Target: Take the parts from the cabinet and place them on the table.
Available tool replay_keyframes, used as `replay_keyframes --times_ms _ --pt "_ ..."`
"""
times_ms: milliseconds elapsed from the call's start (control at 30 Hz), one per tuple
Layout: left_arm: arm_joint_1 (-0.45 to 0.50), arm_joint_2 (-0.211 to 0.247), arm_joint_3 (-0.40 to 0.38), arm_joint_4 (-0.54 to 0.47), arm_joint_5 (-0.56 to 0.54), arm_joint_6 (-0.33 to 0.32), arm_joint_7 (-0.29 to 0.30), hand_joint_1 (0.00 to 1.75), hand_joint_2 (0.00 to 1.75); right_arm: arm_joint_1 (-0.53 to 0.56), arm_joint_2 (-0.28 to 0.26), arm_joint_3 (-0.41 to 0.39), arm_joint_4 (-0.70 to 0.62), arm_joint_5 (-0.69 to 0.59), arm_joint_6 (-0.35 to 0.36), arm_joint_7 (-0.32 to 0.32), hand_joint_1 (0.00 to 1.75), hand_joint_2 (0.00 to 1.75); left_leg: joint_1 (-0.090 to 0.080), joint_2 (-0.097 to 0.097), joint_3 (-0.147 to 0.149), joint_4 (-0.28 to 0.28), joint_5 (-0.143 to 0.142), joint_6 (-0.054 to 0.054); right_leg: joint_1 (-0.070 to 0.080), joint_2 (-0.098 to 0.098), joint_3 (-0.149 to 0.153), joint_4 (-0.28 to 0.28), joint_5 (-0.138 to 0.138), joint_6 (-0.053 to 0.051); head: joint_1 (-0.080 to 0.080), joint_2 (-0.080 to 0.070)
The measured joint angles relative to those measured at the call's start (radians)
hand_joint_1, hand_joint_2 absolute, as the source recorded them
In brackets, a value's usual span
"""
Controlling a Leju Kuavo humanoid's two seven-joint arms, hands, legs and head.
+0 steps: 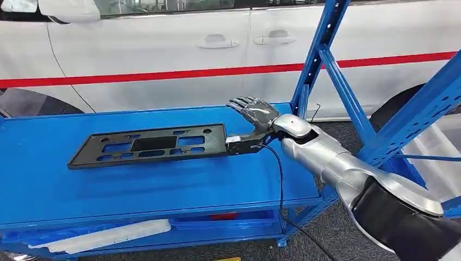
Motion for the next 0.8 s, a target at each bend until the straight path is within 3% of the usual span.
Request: replay_keyframes --times_ms 600,800 --pt "0.001 0.0 0.0 0.0 0.004 -0.003 -0.01 0.0 0.0 0.008 0.003 0.005 0.005 -0.004 -0.015 -0.02 0.0 0.0 0.0 0.0 -0.005 0.001 0.0 0.001 0.0 0.0 -0.003 0.0 0.001 0.001 0.0 0.0" --pt "0.0 0.0 0.001 0.0 0.005 -0.001 -0.01 0.0 0.0 0.009 0.043 0.017 0.034 -0.003 -0.034 -0.021 0.0 0.0 0.0 0.0 -0.005 0.001 0.0 0.0 0.0 0.001 -0.004 0.0 0.001 0.001 0.0 0.0"
